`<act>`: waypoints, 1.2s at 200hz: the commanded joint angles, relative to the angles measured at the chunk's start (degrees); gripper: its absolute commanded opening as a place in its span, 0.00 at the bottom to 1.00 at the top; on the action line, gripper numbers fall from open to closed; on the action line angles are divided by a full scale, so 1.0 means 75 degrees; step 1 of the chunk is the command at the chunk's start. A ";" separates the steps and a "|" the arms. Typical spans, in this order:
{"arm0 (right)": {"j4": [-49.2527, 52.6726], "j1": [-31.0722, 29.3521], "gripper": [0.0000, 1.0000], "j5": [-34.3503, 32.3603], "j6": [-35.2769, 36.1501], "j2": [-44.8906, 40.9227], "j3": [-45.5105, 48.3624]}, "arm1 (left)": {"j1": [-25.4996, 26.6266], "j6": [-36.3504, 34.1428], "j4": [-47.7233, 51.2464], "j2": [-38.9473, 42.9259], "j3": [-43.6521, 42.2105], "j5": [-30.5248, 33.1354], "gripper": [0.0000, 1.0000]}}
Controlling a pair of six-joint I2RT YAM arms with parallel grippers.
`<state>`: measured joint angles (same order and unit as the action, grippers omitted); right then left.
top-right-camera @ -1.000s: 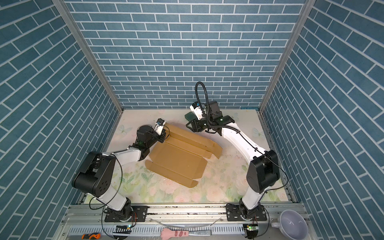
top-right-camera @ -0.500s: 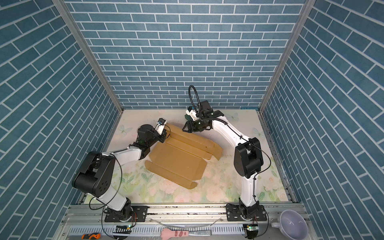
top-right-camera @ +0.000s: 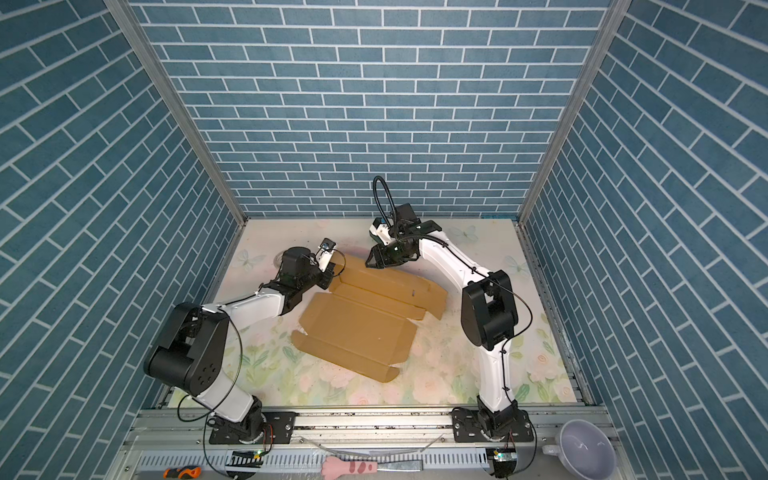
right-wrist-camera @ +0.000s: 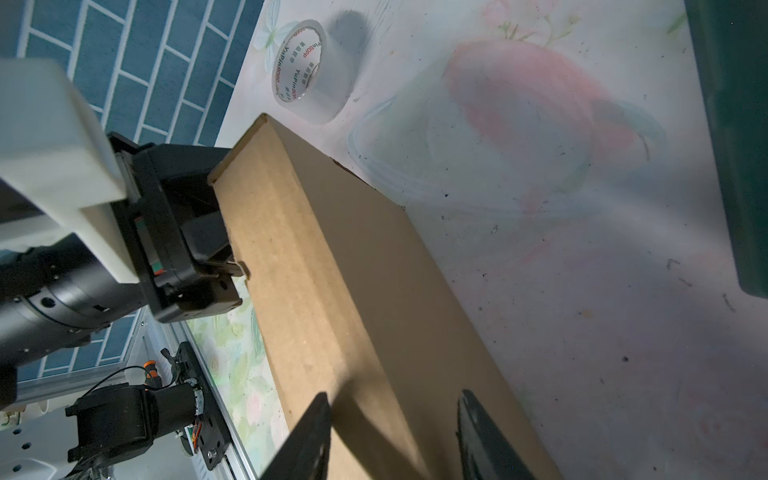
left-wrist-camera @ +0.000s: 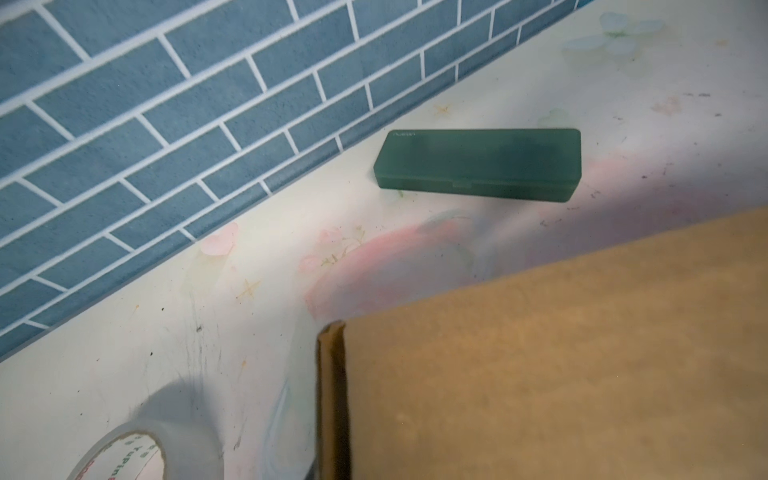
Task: Fold the paper box
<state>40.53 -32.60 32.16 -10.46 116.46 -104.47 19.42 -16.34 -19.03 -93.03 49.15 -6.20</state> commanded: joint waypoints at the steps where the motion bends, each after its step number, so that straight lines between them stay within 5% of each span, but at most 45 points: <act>1: 0.0596 -0.0026 0.48 -0.0219 0.0289 0.0171 -0.0118 | 0.0034 -0.0034 0.1045 0.0229 0.0249 0.0153 0.26; 99: 0.0493 -0.0048 0.45 -0.0152 0.0269 0.0203 -0.0040 | -0.0018 0.0898 0.2197 0.0381 0.0487 0.0705 0.42; 125: 0.0513 -0.0048 0.44 -0.0158 0.0304 0.0221 -0.0040 | -0.0710 0.1980 0.1157 0.0767 -0.0163 -0.0634 0.50; 166: 0.0537 -0.0048 0.43 -0.0157 0.0351 0.0233 -0.0073 | -0.0801 0.2202 0.1685 0.0406 0.0238 -0.1203 0.54; 211: 0.0665 -0.0041 0.42 -0.0212 0.0455 0.0226 -0.0121 | -0.0639 0.2568 0.0758 -0.0180 -0.0176 -0.1133 0.58; 240: 0.0642 -0.0047 0.41 -0.0165 0.0438 0.0256 -0.0142 | -0.0550 0.3207 -0.1307 -0.0318 -0.0783 -0.0721 0.54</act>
<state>40.58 -32.71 32.40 -9.67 116.46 -104.47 14.57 3.22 -14.76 -94.41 46.59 -14.15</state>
